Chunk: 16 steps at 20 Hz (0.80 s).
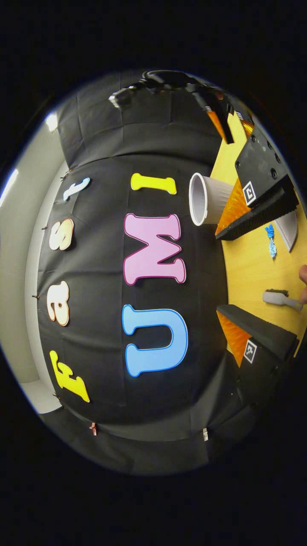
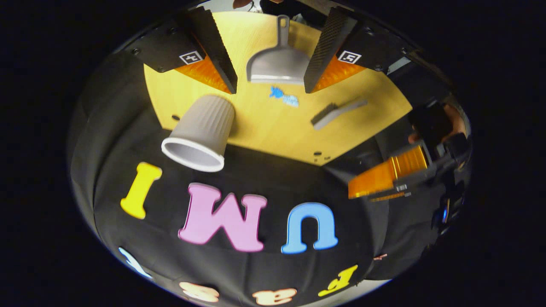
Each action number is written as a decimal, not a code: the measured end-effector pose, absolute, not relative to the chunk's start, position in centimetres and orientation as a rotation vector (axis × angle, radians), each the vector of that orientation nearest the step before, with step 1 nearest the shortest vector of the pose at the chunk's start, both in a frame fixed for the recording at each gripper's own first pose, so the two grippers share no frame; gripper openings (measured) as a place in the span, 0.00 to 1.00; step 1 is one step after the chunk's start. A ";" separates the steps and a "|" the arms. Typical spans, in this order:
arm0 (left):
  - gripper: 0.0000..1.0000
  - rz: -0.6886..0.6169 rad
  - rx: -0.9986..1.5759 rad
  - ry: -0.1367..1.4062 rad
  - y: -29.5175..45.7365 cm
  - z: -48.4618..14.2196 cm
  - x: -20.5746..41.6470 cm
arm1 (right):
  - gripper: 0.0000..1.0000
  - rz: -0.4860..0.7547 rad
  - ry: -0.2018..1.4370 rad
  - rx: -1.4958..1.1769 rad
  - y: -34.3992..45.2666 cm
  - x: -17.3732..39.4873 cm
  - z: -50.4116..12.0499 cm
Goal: Pick up the small broom and dustpan from the desktop, sweep the trash into the dustpan with the broom, and then empty the trash into the garbage bin.
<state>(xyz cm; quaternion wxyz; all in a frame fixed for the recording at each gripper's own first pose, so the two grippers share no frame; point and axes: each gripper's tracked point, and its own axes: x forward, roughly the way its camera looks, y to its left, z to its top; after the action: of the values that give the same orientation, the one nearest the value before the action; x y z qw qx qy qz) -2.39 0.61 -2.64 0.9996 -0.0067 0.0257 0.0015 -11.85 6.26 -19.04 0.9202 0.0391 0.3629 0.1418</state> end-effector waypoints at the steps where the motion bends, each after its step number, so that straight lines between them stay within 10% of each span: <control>1: 0.98 0.005 -0.019 0.055 0.7 -2.8 -2.5 | 0.98 0.303 0.817 0.103 6.7 -13.0 -20.6; 16: 0.98 0.084 0.003 0.093 3.5 -4.2 -5.1 | 0.96 0.275 1.292 0.134 9.9 -18.3 -38.6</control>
<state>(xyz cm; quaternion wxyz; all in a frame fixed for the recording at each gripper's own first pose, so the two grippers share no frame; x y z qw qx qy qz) -5.10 3.53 -4.21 0.9980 0.0015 0.0467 0.0418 -18.34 9.90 -38.65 0.7876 0.0623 0.5996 0.1275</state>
